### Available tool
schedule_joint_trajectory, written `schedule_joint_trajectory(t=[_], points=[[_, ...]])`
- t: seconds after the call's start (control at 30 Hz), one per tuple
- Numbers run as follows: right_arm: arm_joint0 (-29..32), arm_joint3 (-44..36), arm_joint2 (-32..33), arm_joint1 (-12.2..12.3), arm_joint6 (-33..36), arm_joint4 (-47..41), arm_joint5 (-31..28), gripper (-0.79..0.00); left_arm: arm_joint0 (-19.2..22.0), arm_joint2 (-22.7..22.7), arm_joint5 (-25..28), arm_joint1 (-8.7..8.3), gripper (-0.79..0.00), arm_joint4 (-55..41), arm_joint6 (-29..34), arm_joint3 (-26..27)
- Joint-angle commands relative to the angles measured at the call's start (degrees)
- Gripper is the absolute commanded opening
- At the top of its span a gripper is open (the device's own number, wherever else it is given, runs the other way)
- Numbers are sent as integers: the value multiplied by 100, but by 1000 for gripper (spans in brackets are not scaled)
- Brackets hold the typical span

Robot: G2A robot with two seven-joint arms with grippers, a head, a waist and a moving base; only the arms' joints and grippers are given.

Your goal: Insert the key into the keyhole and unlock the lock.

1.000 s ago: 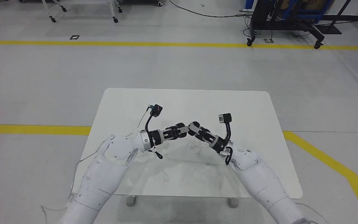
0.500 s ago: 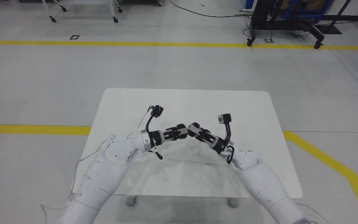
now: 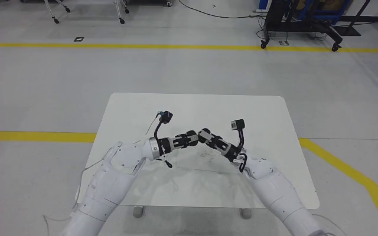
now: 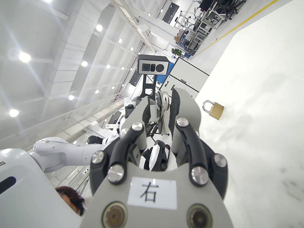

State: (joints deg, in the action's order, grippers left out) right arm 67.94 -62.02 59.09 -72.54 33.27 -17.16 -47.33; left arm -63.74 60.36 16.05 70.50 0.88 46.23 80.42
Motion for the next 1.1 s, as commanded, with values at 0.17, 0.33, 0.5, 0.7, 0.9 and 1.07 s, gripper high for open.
schedule_joint_trajectory(t=[0.17, 0.33, 0.5, 0.7, 0.9, 1.07], points=[[5, 2, 21, -2, -60, 38, -8, 0, -15, 19, 48, -11, -785, -48, -58, 23], [5, 2, 21, -2, -60, 38, -8, 0, -64, 135, -1, -5, -785, -227, -432, 42], [5, 2, 21, -2, -60, 38, -8, 0, -64, 135, -1, -5, -785, -227, -432, 42], [-216, 64, 255, 108, -244, 1656, 105, 0, -133, 177, 171, -49, -785, -27, -248, 219], [-68, -413, 846, 378, -280, 3683, 11, 0, -97, 290, 438, -175, -785, 473, 651, 334], [-103, -663, 1085, 559, 869, 3440, -142, -43, -87, 217, 669, -242, -785, 634, 1315, 424]])
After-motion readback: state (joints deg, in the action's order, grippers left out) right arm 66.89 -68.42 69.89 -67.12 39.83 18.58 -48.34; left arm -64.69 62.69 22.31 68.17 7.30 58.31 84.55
